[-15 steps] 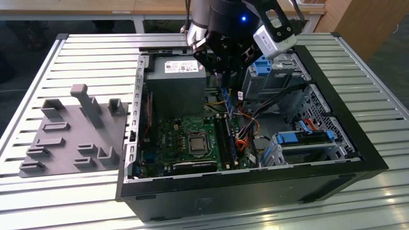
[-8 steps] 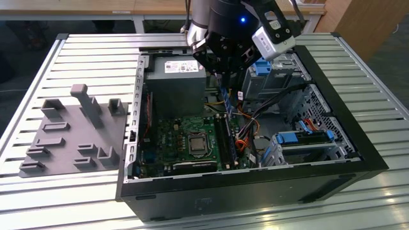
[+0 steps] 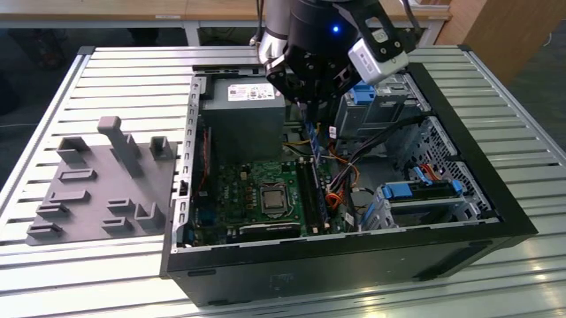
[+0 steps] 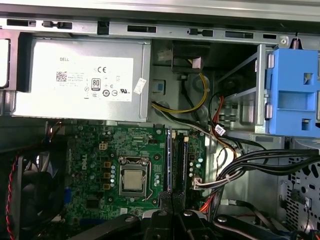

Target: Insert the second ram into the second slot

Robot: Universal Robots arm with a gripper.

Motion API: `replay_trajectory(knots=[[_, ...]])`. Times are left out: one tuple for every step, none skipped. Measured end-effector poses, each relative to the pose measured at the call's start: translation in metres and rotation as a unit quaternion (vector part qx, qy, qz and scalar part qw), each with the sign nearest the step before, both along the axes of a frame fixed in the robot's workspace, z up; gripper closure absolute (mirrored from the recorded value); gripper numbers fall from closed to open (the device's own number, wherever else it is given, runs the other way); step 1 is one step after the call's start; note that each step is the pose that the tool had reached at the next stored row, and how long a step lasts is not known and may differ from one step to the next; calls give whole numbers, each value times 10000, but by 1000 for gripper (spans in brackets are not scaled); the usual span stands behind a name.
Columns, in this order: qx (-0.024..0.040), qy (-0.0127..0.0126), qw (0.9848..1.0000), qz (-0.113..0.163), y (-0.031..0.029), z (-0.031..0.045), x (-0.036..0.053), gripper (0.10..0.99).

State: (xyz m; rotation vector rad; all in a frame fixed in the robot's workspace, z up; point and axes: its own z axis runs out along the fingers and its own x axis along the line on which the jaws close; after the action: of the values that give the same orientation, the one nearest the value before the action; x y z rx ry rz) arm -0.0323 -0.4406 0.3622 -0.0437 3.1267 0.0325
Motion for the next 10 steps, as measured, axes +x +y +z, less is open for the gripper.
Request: replay_trajectory(knots=[[0, 0, 10000, -2, 0, -3, 0, 973], [0, 0, 10000, -3, 0, -5, 0, 973], [0, 0, 10000, -5, 0, -7, 0, 973], [0, 0, 10000, -7, 0, -10, 0, 973], [0, 0, 10000, -8, 0, -12, 0, 973], [-1, 0, 10000, -9, 0, -14, 0, 973], [0, 0, 10000, -11, 0, -16, 0, 973], [0, 0, 10000, -12, 0, -18, 0, 973], [0, 0, 10000, -13, 0, -20, 0, 973], [0, 0, 10000, -14, 0, -23, 0, 973]])
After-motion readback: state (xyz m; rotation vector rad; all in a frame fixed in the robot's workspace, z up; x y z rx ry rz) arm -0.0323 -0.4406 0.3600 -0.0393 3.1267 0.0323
